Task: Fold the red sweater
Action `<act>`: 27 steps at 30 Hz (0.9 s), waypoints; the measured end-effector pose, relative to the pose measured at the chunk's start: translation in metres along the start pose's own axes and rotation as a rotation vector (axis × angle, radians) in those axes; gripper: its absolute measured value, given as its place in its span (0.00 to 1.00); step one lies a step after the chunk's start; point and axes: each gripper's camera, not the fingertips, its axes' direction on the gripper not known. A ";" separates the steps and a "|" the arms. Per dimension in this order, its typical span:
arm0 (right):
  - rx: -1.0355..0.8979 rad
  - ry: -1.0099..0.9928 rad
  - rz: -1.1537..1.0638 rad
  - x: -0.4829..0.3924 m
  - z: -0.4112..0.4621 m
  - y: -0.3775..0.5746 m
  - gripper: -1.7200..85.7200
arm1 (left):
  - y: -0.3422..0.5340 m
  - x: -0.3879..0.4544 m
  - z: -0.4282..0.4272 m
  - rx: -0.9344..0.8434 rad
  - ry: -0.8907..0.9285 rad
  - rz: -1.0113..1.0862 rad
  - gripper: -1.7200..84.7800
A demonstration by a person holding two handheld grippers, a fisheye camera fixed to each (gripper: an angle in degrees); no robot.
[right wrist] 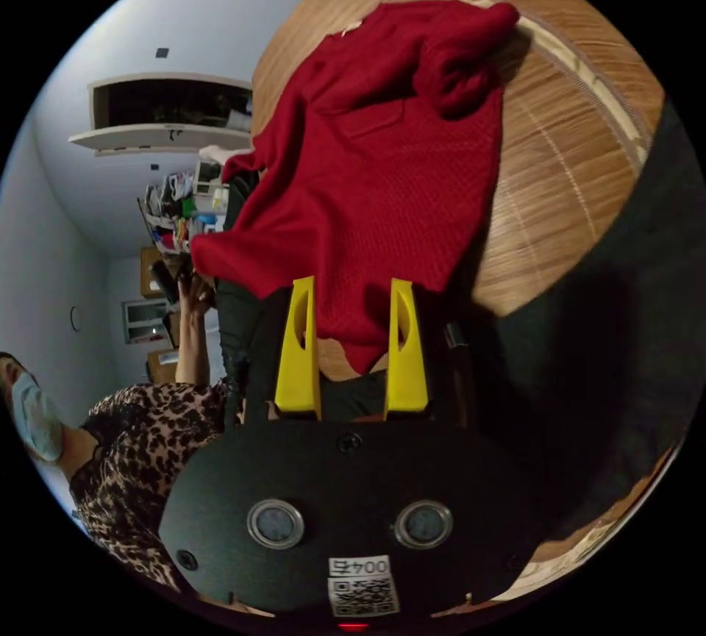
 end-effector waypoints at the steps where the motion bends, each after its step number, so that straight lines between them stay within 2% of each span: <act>1: -0.019 0.009 -0.005 -0.002 0.010 -0.009 0.19 | -0.004 -0.002 0.002 -0.007 -0.010 0.007 0.03; 5: -0.035 0.029 0.015 0.002 0.058 -0.081 0.20 | -0.011 -0.022 0.016 -0.030 0.022 -0.036 0.03; 7: 0.044 0.064 0.017 0.004 0.054 -0.115 0.20 | -0.007 -0.029 0.016 -0.030 0.034 -0.059 0.03; 9: 0.211 0.110 0.010 -0.002 0.025 -0.149 0.21 | -0.002 -0.035 0.016 -0.028 0.049 -0.081 0.03; 12: 0.279 0.145 -0.064 -0.036 -0.002 -0.162 0.21 | 0.002 -0.038 0.015 -0.031 0.058 -0.092 0.03; 14: 0.222 0.180 -0.079 -0.052 0.004 -0.154 0.21 | 0.003 -0.041 0.014 -0.030 0.067 -0.098 0.03; 16: 0.145 0.131 -0.054 -0.057 0.023 -0.134 0.21 | 0.003 -0.043 0.015 -0.031 0.076 -0.108 0.03; 18: -0.006 0.054 -0.032 -0.066 0.066 -0.104 0.21 | 0.003 -0.044 0.015 -0.037 0.079 -0.114 0.03; 23: -0.245 0.067 0.042 -0.080 0.157 -0.069 0.20 | 0.007 -0.041 0.013 -0.046 0.075 -0.107 0.03; 25: -0.307 0.107 0.080 -0.080 0.188 -0.069 0.20 | 0.011 -0.041 0.012 -0.046 0.074 -0.107 0.03; 27: -0.300 0.246 0.099 -0.087 0.211 -0.074 0.18 | 0.016 -0.039 0.009 -0.044 0.073 -0.104 0.03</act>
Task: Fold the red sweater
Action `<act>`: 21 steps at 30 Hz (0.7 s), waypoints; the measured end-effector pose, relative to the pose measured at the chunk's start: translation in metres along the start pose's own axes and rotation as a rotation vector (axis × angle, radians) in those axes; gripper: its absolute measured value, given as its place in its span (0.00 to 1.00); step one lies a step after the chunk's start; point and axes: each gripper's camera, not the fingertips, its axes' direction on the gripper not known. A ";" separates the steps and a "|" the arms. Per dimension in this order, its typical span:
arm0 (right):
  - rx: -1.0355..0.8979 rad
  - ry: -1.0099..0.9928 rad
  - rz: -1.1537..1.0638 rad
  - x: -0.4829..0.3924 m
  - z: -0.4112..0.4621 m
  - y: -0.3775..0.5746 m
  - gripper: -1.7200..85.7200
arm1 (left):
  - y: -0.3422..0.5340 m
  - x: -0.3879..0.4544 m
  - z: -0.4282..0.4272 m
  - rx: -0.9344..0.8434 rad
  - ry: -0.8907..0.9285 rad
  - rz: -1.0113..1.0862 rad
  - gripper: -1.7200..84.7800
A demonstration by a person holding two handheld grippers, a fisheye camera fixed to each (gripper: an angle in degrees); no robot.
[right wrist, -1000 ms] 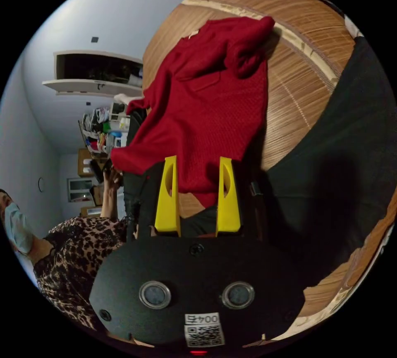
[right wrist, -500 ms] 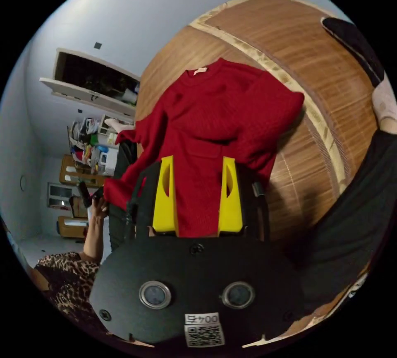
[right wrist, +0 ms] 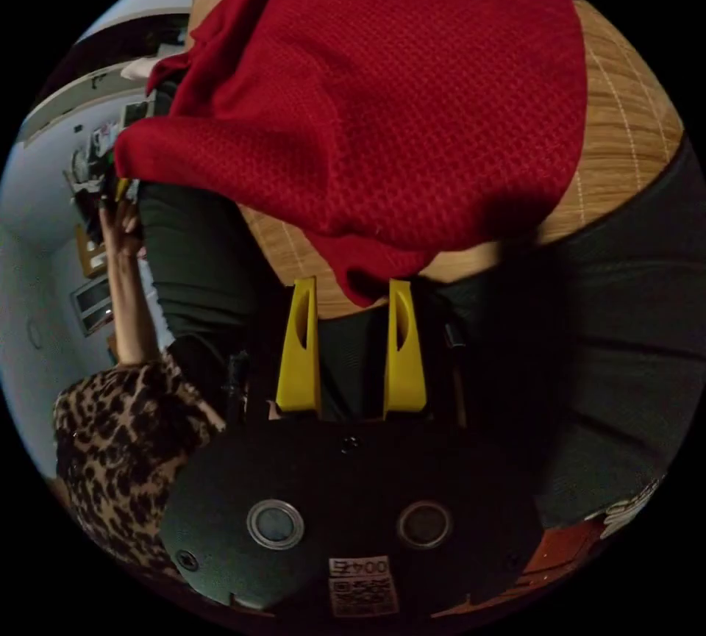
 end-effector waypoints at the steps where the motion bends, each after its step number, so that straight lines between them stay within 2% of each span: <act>1: 0.014 0.026 0.005 -0.005 0.001 -0.002 0.18 | 0.002 0.000 -0.001 0.001 -0.001 0.001 0.03; 3: 0.045 0.167 -0.007 -0.027 0.006 -0.012 0.18 | 0.008 0.002 -0.003 0.000 -0.002 0.007 0.03; 6: 0.052 0.266 -0.024 -0.048 0.014 -0.019 0.18 | 0.015 0.004 -0.006 -0.004 -0.001 0.012 0.03; 14: 0.123 0.398 -0.018 -0.080 0.007 -0.019 0.23 | 0.039 0.008 -0.015 -0.004 0.007 0.015 0.03; 19: 0.065 0.429 -0.042 -0.093 0.027 -0.026 0.23 | 0.054 0.010 -0.020 -0.007 0.010 0.010 0.03; 21: 0.020 0.511 -0.074 -0.106 0.044 -0.027 0.21 | 0.063 0.012 -0.023 -0.008 0.008 0.010 0.03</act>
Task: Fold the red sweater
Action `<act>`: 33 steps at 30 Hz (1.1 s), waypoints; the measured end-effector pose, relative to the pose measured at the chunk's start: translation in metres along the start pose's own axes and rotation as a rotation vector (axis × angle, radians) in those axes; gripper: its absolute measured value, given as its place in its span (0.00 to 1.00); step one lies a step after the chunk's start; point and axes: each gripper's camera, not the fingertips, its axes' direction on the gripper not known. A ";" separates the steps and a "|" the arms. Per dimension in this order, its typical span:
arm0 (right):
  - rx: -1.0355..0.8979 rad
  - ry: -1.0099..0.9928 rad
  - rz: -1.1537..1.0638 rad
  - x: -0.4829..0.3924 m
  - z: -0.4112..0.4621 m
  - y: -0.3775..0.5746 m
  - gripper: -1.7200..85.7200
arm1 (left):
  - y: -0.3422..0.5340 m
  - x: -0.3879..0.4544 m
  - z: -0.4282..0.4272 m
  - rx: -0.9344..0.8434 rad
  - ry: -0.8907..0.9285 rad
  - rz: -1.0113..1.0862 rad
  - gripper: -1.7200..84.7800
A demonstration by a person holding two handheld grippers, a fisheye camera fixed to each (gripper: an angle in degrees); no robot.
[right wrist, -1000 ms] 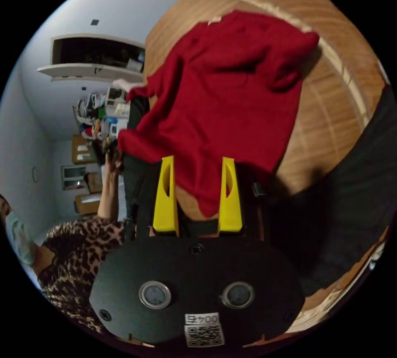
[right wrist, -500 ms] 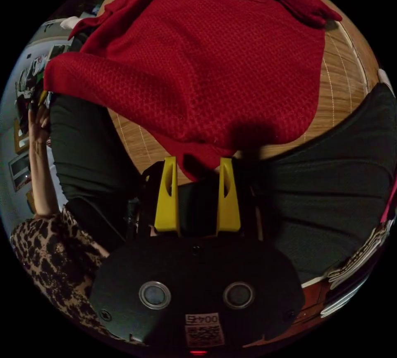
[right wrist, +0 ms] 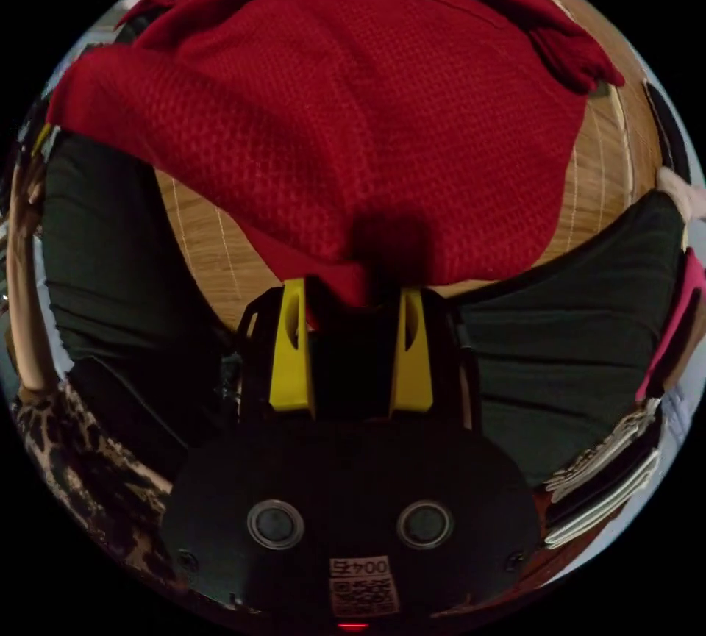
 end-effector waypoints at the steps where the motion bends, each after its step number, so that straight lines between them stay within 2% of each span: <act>1: -0.004 0.039 -0.011 -0.005 0.001 0.001 0.21 | 0.002 0.000 -0.001 0.000 0.000 0.000 0.03; 5: -0.010 0.125 -0.074 -0.019 0.000 0.011 0.19 | 0.019 0.002 -0.006 -0.002 0.003 -0.009 0.03; 10: 0.067 0.067 -0.133 -0.015 -0.018 0.044 0.10 | 0.039 0.007 -0.010 -0.016 -0.011 -0.008 0.03; 13: 0.254 -0.161 -0.096 0.018 -0.056 0.082 0.08 | 0.054 0.010 -0.018 -0.013 -0.019 -0.001 0.03; 15: 0.478 -0.390 -0.083 0.066 -0.098 0.126 0.08 | 0.066 0.020 -0.035 0.030 0.021 0.058 0.03; 16: 0.548 -0.438 -0.099 0.078 -0.111 0.140 0.08 | 0.069 0.024 -0.041 0.044 0.046 0.082 0.03; 18: 0.838 -0.657 -0.194 0.132 -0.165 0.207 0.08 | 0.083 0.051 -0.081 0.110 0.153 0.200 0.03; 21: 1.026 -0.845 -0.380 0.185 -0.223 0.292 0.08 | 0.108 0.099 -0.155 0.238 0.308 0.373 0.03; 27: 1.246 -0.865 -0.901 0.204 -0.311 0.462 0.08 | 0.163 0.208 -0.288 0.377 0.551 0.671 0.03; 29: 1.345 -0.861 -0.961 0.211 -0.321 0.494 0.08 | 0.169 0.229 -0.302 0.398 0.571 0.707 0.03; 31: 1.422 -0.883 -0.919 0.223 -0.324 0.502 0.08 | 0.163 0.237 -0.297 0.397 0.561 0.681 0.03; 33: 1.429 -0.898 -0.718 0.245 -0.318 0.475 0.08 | 0.134 0.220 -0.259 0.318 0.507 0.539 0.03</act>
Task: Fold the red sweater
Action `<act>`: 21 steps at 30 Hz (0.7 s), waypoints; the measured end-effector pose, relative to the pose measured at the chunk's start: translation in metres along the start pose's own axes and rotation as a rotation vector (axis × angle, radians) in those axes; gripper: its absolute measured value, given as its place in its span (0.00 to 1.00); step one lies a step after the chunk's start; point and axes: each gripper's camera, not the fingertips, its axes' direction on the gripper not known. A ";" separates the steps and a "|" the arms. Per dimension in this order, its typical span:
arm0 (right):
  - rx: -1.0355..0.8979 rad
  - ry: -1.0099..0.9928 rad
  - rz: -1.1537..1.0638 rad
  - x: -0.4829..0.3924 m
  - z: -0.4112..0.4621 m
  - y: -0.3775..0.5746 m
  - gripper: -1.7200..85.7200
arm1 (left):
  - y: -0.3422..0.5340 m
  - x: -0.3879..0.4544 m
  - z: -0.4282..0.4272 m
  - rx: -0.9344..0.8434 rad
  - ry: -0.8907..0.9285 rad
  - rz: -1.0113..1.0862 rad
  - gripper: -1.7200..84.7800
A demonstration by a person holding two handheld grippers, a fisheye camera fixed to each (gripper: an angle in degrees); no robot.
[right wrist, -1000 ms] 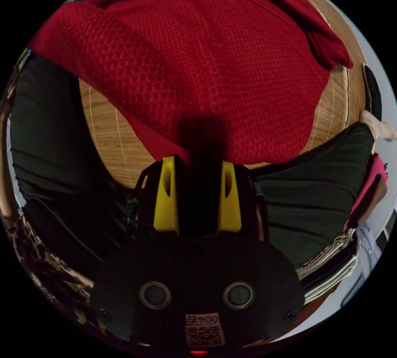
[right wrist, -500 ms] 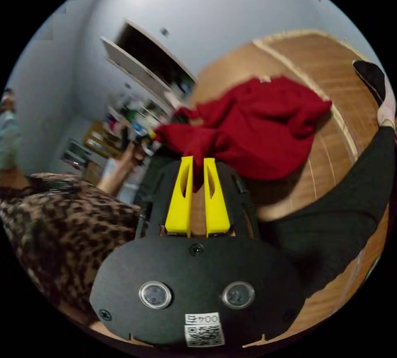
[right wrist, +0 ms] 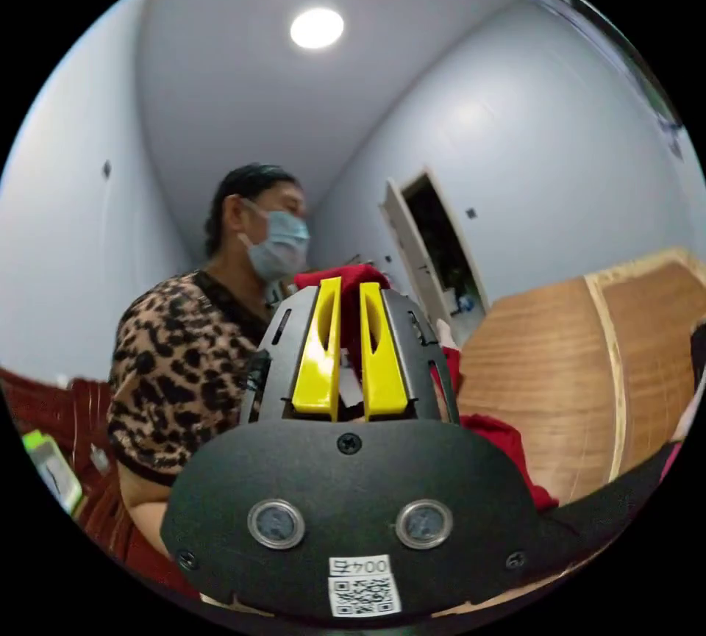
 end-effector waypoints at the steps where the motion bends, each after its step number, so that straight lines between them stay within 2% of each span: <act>1: -0.001 0.023 0.048 0.015 0.001 0.002 0.08 | 0.001 -0.019 0.008 -0.016 -0.019 -0.067 0.03; 3: -0.020 0.132 0.325 0.095 0.010 0.009 0.08 | 0.009 -0.117 0.041 -0.098 -0.051 -0.375 0.03; 5: 0.010 0.180 0.519 0.160 0.016 0.008 0.07 | -0.003 -0.179 0.059 -0.094 -0.104 -0.488 0.03; 6: 0.045 0.147 0.619 0.204 0.020 -0.004 0.07 | -0.033 -0.209 0.069 -0.093 -0.122 -0.489 0.03; 8: 0.031 0.186 0.650 0.250 0.035 -0.053 0.07 | -0.107 -0.230 0.076 -0.032 -0.164 -0.444 0.03; 10: -0.017 0.286 0.532 0.257 0.054 -0.139 0.07 | -0.209 -0.212 0.083 -0.018 -0.233 -0.295 0.03; 12: -0.035 0.382 0.311 0.220 0.075 -0.258 0.07 | -0.339 -0.143 0.084 -0.023 -0.399 -0.034 0.03; 15: 0.051 0.413 0.061 0.149 0.075 -0.351 0.07 | -0.430 -0.059 0.061 0.131 -0.416 0.169 0.03; 18: 0.073 0.441 -0.055 0.105 0.067 -0.378 0.07 | -0.454 -0.013 0.057 0.159 -0.404 0.300 0.03; 21: -0.013 0.513 -0.056 0.098 0.069 -0.350 0.08 | -0.425 -0.010 0.081 0.093 -0.418 0.325 0.03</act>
